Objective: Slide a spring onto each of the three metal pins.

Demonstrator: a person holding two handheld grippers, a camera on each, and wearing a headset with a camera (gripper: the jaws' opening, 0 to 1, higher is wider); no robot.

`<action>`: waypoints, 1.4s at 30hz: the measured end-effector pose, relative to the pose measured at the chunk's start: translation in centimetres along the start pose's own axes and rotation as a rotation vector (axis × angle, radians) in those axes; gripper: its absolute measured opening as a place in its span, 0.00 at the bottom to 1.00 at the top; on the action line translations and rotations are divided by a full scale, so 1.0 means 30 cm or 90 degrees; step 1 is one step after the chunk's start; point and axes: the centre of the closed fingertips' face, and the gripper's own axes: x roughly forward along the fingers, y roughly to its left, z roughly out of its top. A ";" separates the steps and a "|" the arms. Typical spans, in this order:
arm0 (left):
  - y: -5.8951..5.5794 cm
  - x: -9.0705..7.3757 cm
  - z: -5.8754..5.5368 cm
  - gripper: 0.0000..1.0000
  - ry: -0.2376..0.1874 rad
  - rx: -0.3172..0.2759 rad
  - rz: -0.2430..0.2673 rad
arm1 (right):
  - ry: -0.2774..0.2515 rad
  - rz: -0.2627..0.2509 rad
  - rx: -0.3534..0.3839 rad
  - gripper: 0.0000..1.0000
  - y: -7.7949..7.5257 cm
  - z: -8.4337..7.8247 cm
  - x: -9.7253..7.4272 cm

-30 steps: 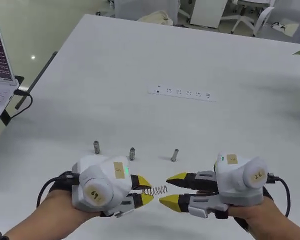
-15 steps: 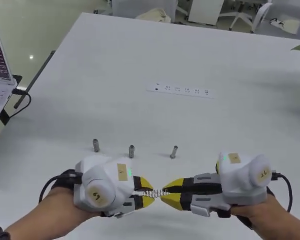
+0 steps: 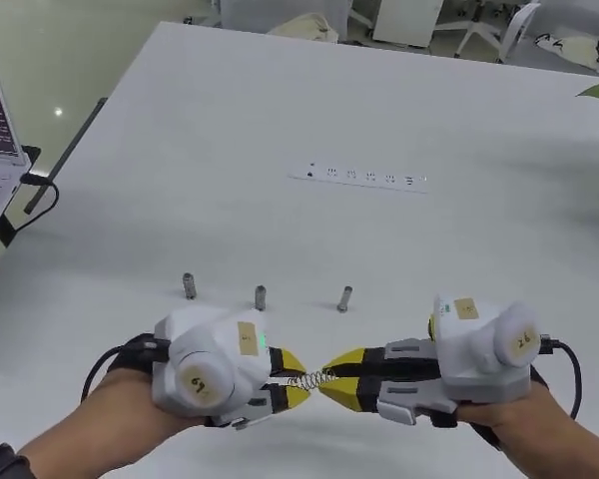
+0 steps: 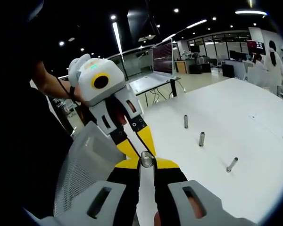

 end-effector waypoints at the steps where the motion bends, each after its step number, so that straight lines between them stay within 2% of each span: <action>1: 0.001 0.002 0.001 0.02 0.000 0.000 0.000 | 0.002 -0.002 -0.005 0.08 0.003 0.007 0.000; 8: 0.000 0.022 0.019 0.02 -0.008 -0.003 -0.002 | 0.016 -0.001 -0.038 0.09 0.009 0.042 0.009; 19: 0.011 0.024 0.025 0.02 -0.017 -0.012 0.005 | 0.054 0.000 -0.079 0.09 0.001 0.039 0.005; 25: -0.005 0.035 0.027 0.02 -0.013 0.001 -0.006 | 0.107 -0.002 -0.133 0.12 -0.002 0.023 -0.004; 31: -0.016 0.044 0.025 0.02 -0.008 0.011 -0.014 | 0.166 0.009 -0.191 0.17 -0.002 -0.003 -0.016; 42: -0.023 0.053 0.021 0.02 0.001 0.021 -0.020 | 0.225 0.024 -0.249 0.17 -0.006 -0.031 -0.004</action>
